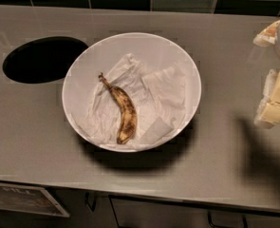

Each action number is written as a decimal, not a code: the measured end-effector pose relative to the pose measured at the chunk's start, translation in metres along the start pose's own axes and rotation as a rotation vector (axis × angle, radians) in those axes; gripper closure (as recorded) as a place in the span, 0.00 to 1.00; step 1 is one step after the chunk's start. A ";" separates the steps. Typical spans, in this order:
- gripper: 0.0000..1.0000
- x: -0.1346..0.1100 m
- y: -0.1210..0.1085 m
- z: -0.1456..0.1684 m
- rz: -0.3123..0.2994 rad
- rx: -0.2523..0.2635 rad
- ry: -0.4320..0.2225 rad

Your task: Pick banana from white bowl

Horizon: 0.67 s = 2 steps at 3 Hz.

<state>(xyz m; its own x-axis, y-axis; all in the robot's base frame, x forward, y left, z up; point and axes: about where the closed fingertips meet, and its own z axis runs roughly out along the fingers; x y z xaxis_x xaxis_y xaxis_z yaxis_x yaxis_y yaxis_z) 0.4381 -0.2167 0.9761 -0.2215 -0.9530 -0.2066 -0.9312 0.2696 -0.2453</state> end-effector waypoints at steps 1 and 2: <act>0.00 0.000 0.000 0.000 0.000 0.000 0.000; 0.00 -0.007 -0.001 -0.002 -0.022 0.008 0.005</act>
Offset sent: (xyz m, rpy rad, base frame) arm 0.0044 0.0113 0.0012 -0.0294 0.0044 0.0411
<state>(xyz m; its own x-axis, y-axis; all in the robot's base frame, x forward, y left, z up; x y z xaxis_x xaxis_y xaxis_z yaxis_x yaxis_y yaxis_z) 0.4405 -0.2108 0.9793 -0.2025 -0.9594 -0.1964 -0.9334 0.2497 -0.2575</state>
